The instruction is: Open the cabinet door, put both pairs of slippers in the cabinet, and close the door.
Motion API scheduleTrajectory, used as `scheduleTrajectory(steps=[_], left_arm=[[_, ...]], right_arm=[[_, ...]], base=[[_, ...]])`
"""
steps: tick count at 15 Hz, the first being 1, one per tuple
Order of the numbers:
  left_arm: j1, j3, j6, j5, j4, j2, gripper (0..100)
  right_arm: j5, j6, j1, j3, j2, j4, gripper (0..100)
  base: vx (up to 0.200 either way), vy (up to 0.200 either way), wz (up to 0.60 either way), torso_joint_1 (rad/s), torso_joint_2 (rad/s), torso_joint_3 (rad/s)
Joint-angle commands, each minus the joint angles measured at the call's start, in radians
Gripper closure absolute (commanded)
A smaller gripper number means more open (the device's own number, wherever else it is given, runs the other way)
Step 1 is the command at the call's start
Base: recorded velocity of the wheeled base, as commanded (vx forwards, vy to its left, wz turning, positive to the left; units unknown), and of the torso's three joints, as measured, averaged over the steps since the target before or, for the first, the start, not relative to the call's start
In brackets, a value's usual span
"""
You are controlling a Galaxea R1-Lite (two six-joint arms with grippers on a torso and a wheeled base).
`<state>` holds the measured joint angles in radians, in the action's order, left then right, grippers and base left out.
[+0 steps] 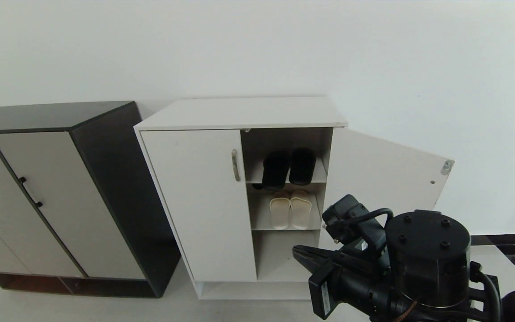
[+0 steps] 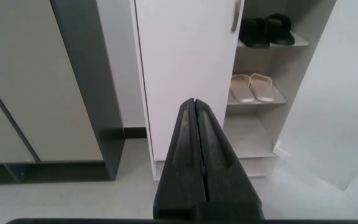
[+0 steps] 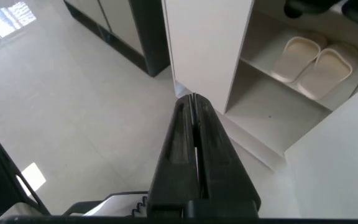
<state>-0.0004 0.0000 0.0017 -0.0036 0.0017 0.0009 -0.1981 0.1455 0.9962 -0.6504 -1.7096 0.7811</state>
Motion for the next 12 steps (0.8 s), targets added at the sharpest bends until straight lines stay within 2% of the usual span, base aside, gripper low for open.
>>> scheduleTrajectory(steps=[1, 12], left_arm=[[0.000, 0.000, 0.000, 0.001, 0.000, 0.001, 100], [0.000, 0.000, 0.000, 0.001, 0.000, 0.001, 100]], right_arm=[[0.000, 0.000, 0.001, 0.000, 0.004, 0.001, 100], [0.000, 0.000, 0.001, 0.017, 0.024, 0.001, 100]], base=[[0.000, 0.000, 0.00, 0.178, -0.48, -0.305], [0.000, 0.000, 0.00, 0.214, -0.52, -0.306]])
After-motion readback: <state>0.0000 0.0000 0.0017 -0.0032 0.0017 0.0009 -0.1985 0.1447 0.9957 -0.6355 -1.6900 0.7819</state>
